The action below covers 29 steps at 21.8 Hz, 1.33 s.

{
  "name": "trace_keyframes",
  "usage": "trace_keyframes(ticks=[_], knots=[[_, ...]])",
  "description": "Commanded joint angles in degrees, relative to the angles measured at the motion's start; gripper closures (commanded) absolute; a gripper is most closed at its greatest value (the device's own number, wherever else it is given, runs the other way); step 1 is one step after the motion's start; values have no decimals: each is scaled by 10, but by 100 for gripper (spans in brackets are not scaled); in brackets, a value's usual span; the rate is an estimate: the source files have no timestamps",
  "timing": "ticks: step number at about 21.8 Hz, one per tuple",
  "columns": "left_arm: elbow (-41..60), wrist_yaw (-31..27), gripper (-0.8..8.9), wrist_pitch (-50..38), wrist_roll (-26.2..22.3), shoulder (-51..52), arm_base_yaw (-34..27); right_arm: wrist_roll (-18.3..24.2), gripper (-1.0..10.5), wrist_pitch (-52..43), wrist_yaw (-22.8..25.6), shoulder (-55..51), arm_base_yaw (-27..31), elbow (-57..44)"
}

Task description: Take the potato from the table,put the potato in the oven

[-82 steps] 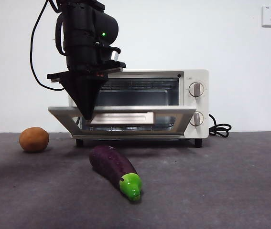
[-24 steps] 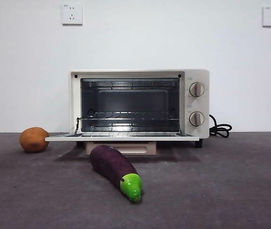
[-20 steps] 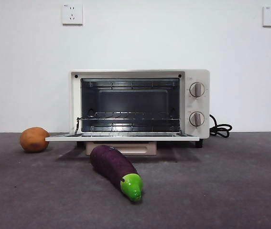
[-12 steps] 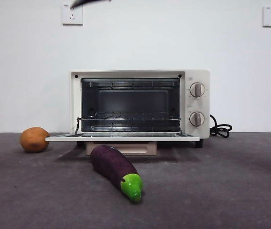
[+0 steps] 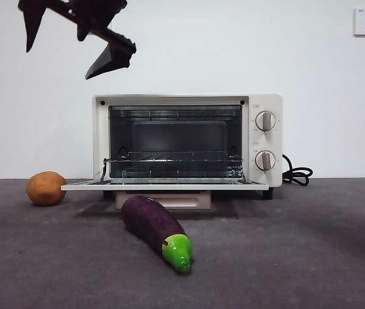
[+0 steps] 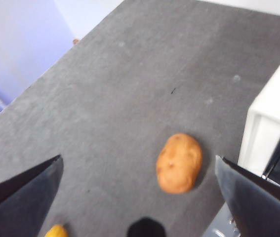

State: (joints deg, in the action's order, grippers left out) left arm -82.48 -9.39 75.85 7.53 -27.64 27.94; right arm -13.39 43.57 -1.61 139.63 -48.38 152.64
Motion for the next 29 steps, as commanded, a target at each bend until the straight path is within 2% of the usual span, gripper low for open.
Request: trace_keyframes(ticks=[1, 12, 19, 29], knots=[[3, -12, 819, -2, -7, 3, 1, 10, 376, -16, 9, 24, -4, 0], [3, -12, 819, -2, -7, 3, 1, 10, 376, -100, 28, 92, -19, 0], [3, -12, 819, -2, -8, 3, 1, 10, 376, -111, 52, 115, -23, 0], [3, -12, 819, -2, -22, 3, 1, -33, 376, -121, 47, 159, -22, 0]])
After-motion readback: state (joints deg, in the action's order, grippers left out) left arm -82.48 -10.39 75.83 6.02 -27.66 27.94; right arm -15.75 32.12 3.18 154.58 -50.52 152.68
